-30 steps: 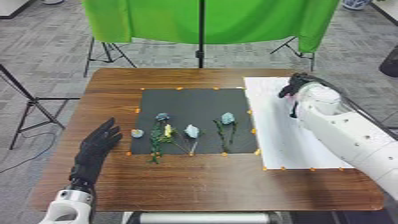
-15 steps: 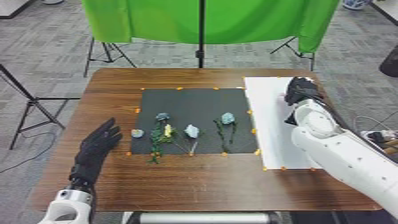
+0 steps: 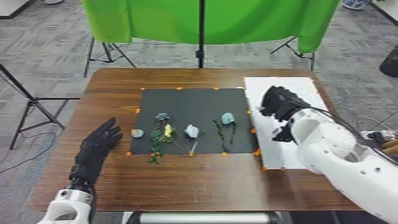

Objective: Arrange flowers

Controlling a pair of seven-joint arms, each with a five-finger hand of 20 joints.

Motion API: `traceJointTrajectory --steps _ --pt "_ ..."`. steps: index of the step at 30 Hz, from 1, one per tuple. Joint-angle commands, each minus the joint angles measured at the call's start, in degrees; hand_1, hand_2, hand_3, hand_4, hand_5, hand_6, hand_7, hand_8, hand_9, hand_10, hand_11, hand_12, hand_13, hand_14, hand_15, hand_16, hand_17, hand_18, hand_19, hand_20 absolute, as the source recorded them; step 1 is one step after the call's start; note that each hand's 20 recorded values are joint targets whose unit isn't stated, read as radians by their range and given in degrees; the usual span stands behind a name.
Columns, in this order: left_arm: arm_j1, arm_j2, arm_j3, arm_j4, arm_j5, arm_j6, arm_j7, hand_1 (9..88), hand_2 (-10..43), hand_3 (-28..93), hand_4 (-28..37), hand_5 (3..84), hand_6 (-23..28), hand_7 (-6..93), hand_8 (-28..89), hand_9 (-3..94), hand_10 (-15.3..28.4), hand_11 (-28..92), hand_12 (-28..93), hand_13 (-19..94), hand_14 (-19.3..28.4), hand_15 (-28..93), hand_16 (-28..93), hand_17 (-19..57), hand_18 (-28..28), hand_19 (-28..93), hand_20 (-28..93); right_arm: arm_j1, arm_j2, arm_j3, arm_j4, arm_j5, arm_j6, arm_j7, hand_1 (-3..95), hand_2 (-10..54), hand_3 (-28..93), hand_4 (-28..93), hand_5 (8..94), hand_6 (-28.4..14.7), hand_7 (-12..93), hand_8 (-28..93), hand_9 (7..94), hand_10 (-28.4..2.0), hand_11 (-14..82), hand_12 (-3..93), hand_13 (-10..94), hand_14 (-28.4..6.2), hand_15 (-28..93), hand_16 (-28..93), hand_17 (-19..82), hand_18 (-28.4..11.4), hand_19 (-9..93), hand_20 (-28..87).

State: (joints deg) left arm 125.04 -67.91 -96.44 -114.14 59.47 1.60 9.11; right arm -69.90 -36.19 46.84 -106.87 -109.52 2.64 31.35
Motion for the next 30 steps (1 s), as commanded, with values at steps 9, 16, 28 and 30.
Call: traceJointTrajectory --steps 9,16,28,30 --pt "0.3 -0.74 0.31 0.78 0.57 -1.53 -1.26 28.8 -5.0 63 -19.7 33.5 3.3 5.5 -4 34.9 10.7 8 13 27 15.5 13 5 1.7 14.2 4 18 -2.1 -3.5 -2.1 -0.8 0.6 -2.2 -2.4 60.4 -9.5 48 -14 76.2 -1.7 20 10 88.4 -10.4 13.3 35.5 92 -2.2 56 34 67 -8.5 93 49" --pt "0.6 -0.75 0.22 0.74 0.68 -1.66 -1.21 28.9 -5.1 63 -19.7 33.5 3.3 5.4 -4 34.9 10.8 8 13 27 15.5 13 5 1.6 14.2 3 18 -5.5 -2.8 1.2 -2.7 1.1 -5.7 -2.1 59.9 -9.5 45 -12 74.9 -2.2 18 10 86.7 -11.2 15.3 33.6 91 -2.4 55 34 67 -8.4 93 48" --pt "1.0 -0.77 -0.14 0.54 0.93 -2.23 -1.12 28.5 -5.9 63 -19.5 32.9 2.9 5.3 -4 34.5 10.6 8 13 27 15.6 13 5 1.5 14.2 3 18 -12.6 -2.1 10.3 -9.2 6.0 -14.6 -1.9 39.8 -9.5 57 -18 66.7 -4.3 14 -7 82.4 -14.3 21.8 21.2 91 -3.6 52 34 67 -7.0 93 43" --pt "0.9 -0.76 -0.14 0.58 1.02 -2.55 -1.16 28.3 -6.0 63 -19.4 32.8 2.9 5.4 -4 34.4 10.6 8 13 27 15.6 13 5 1.5 14.2 3 18 -15.1 -3.1 13.6 -10.2 5.9 -13.7 -1.4 38.1 -9.5 55 -18 65.7 -4.7 13 -7 82.4 -14.6 21.4 21.1 92 -3.8 51 34 67 -6.8 93 42"
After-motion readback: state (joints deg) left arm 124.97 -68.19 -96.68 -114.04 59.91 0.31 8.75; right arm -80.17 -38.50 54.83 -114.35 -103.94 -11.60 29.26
